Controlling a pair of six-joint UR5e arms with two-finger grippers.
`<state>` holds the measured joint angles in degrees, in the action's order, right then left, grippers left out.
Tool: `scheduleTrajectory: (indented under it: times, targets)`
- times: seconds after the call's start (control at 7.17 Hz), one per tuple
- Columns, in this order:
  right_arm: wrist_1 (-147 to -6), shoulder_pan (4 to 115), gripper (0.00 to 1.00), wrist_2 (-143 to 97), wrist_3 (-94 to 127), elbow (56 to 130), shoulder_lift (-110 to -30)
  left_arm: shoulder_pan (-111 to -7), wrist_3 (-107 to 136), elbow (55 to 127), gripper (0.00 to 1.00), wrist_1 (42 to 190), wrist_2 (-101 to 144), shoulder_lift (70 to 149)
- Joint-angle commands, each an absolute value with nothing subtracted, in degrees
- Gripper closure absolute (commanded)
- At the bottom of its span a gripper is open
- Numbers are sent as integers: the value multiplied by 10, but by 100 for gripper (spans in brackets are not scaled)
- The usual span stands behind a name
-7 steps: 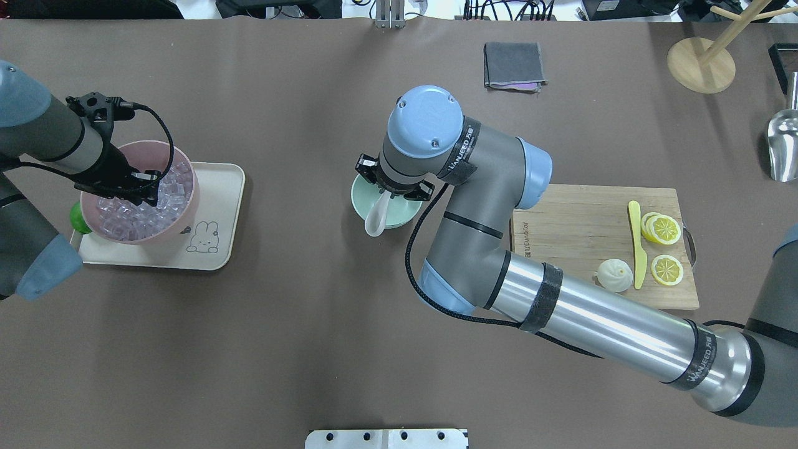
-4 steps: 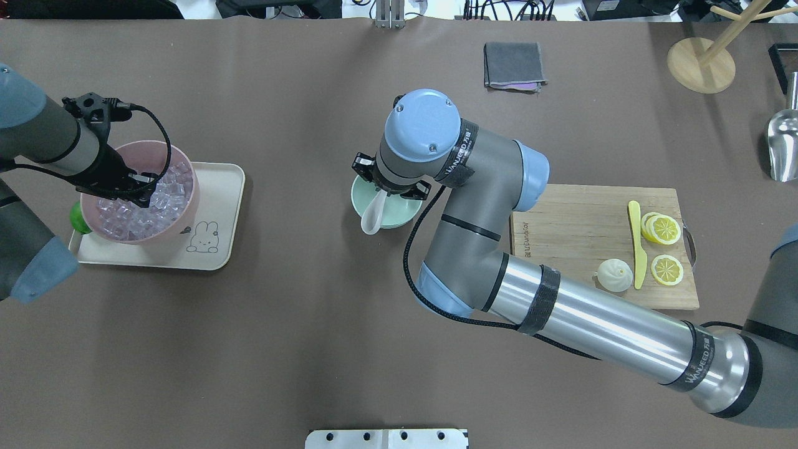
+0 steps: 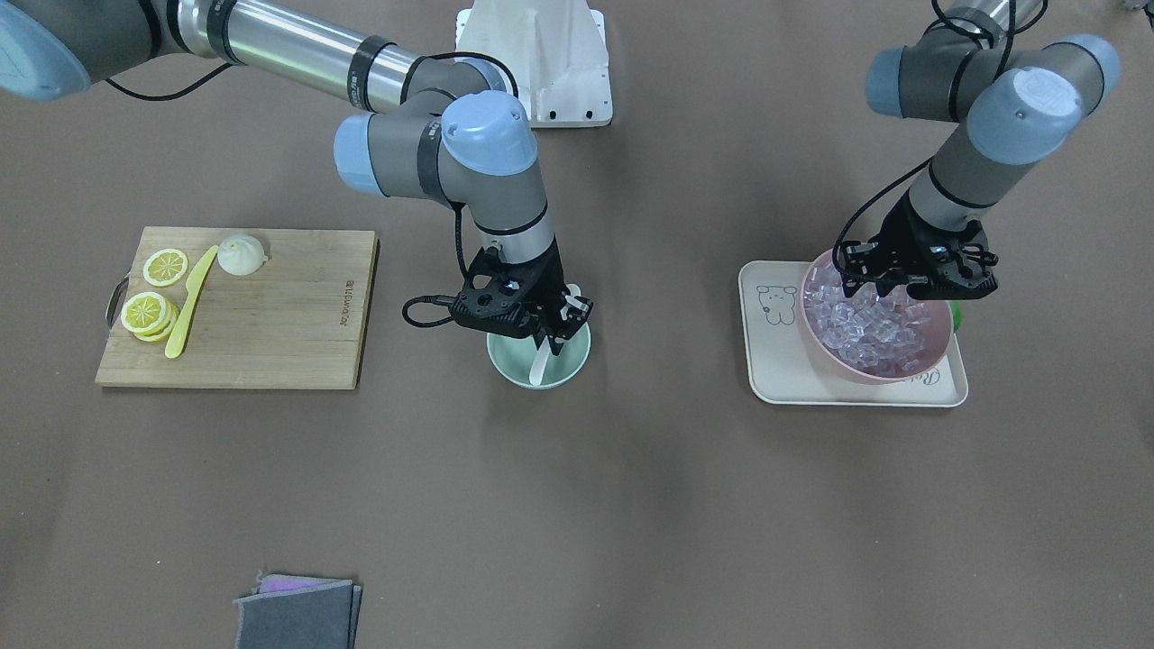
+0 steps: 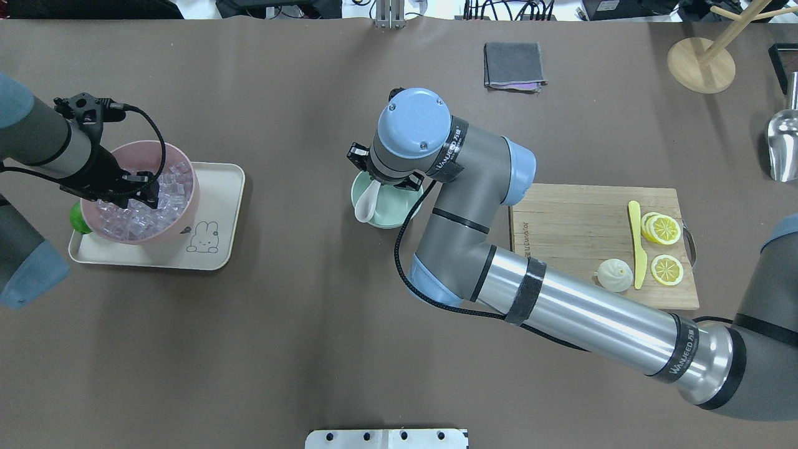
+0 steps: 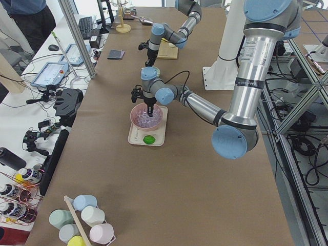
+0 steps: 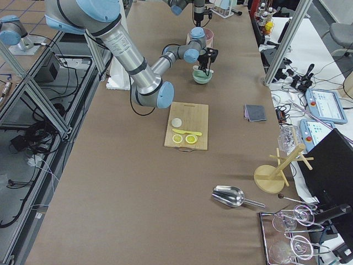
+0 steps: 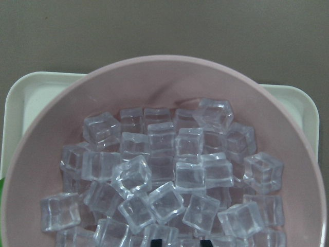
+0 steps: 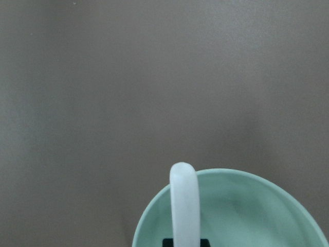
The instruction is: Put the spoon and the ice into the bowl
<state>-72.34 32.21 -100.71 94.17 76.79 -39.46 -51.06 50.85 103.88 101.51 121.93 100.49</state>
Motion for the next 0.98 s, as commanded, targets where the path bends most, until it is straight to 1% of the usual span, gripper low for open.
scheduleTrajectory:
  times: [0.0,0.14,0.42,0.56,0.84]
  targets:
    - [-725,325,2,-999,949,764,-392,-511,508,1043,18,1016,1219,995]
    - [-725,326,0,-999,945,765,-392,-510,509,1042,17,1015,1219,997]
    - [-726,332,0,-1003,942,771,-395,-509,509,1035,22,1015,1219,998]
    - [-730,337,0,-1007,942,782,-399,-507,509,1031,22,1016,1219,998]
    - [-776,385,0,-1083,905,870,-450,-500,511,1034,23,1016,1220,998]
